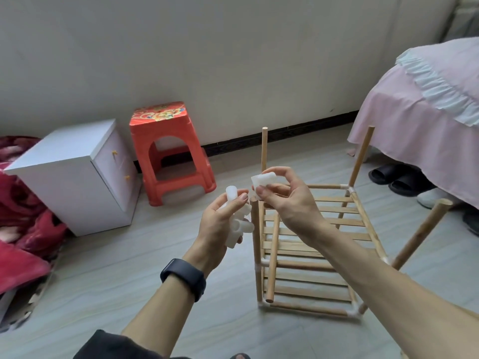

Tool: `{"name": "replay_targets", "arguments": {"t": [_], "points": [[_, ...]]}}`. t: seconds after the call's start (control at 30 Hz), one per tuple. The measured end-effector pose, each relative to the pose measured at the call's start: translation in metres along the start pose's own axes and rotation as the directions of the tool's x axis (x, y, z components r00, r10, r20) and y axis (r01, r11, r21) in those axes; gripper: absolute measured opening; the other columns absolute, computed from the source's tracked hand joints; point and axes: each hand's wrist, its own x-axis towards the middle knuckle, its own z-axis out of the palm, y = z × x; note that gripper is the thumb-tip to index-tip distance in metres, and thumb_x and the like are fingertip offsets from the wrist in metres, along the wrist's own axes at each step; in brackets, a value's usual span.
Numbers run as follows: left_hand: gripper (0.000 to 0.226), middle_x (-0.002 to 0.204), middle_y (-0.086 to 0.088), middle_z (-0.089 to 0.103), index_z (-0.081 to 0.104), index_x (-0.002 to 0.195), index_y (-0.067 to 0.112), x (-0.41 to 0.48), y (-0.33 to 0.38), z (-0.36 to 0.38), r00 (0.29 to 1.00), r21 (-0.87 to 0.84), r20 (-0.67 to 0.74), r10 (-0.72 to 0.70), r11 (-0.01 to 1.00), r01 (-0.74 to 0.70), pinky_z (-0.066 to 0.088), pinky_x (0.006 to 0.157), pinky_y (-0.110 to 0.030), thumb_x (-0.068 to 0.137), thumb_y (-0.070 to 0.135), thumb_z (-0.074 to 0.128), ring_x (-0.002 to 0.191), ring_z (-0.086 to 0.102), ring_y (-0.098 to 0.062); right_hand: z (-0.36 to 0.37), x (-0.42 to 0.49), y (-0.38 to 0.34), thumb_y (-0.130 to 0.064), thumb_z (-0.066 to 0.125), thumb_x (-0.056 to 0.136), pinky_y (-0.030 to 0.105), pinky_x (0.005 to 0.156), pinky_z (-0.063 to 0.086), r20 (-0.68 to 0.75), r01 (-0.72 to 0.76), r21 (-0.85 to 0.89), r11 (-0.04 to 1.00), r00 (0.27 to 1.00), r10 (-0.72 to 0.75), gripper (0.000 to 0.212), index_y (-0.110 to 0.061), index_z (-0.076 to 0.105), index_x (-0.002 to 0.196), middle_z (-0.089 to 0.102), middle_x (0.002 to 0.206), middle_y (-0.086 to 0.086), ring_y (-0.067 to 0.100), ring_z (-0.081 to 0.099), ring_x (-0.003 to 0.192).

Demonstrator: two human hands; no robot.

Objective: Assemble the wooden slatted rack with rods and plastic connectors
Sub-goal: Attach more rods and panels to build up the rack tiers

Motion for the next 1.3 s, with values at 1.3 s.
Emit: {"name": "replay_targets", "arguments": {"t": [1.3], "points": [[0.043, 0.070, 0.010, 0.067, 0.072, 0.106, 0.014, 0.015, -0.004, 0.006, 0.996, 0.129, -0.089, -0.015, 0.991, 0.026, 0.042, 0.052, -0.027, 0.087, 0.053, 0.071, 0.054, 0.055, -0.007, -0.005, -0.009, 0.022, -0.032, 0.070, 0.096, 0.046, 0.080, 0.062, -0.043, 0.161, -0.314, 0.936, 0.982, -0.184, 0.017, -0.025, 0.067, 0.111, 0.077, 0.098, -0.003, 0.013, 0.075, 0.087]]}}
